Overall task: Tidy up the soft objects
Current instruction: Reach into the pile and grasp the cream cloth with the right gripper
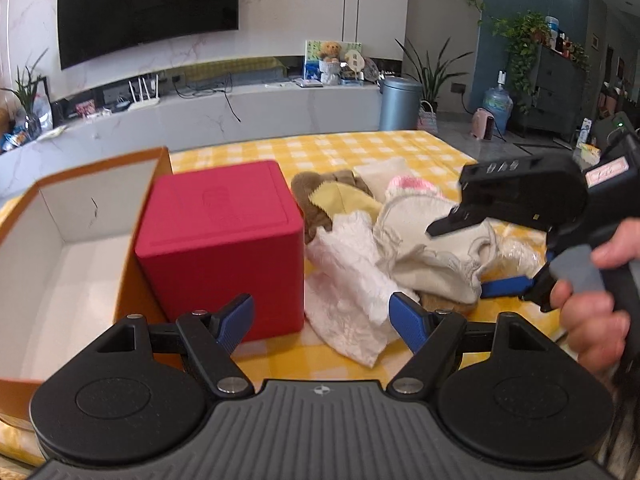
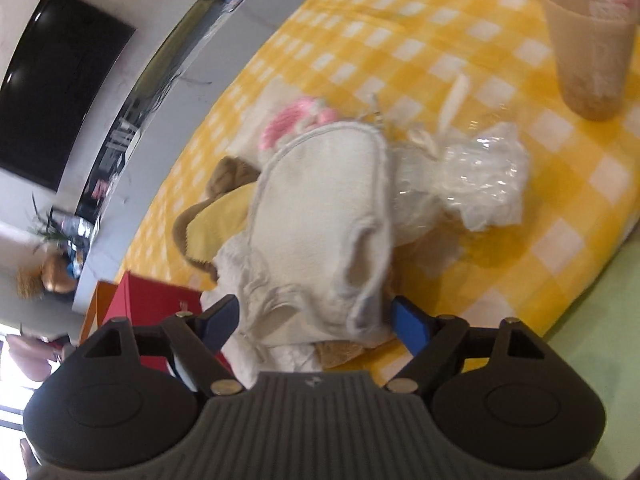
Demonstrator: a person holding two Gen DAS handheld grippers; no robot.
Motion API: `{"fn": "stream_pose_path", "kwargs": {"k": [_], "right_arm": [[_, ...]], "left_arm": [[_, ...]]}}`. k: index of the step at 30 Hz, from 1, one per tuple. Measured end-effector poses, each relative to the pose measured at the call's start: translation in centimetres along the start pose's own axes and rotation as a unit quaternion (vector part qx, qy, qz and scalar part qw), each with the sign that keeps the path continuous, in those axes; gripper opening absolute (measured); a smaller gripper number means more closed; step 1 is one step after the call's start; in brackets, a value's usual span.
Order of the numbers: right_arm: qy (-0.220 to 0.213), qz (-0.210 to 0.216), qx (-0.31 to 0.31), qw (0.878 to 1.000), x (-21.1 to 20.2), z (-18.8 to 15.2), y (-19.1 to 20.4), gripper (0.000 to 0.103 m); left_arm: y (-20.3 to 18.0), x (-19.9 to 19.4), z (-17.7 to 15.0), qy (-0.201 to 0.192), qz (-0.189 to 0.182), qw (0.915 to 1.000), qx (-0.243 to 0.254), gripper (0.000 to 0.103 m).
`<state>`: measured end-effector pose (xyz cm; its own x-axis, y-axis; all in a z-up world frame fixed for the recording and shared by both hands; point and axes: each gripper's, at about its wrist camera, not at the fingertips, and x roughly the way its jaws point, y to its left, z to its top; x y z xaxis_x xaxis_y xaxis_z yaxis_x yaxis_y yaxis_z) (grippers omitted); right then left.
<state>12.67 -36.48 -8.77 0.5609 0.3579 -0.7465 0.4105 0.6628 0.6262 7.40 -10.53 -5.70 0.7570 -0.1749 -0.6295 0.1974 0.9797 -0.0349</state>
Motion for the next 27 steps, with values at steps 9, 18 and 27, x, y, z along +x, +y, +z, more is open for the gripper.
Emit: {"fn": "stream_pose_path", "kwargs": {"k": [9,18,27], "right_arm": [[-0.002,0.071,0.046,0.996,-0.1,-0.1,-0.2,0.068],[-0.033,0.062,0.041,0.997,1.9,0.7,0.7,0.04],[-0.074,0.107,-0.015,0.991,-0.8,-0.4,1.9,0.005]], "left_arm": [[2.5,0.1,-0.9,0.014,-0.016,0.9987,-0.046,0.09],[2.7,-0.3,-0.8,0.021,-0.026,0.9969,-0.071,0.09],[1.5,-0.8,-1.5,0.015,-0.013,0.9982,-0.056,0.09]]}}
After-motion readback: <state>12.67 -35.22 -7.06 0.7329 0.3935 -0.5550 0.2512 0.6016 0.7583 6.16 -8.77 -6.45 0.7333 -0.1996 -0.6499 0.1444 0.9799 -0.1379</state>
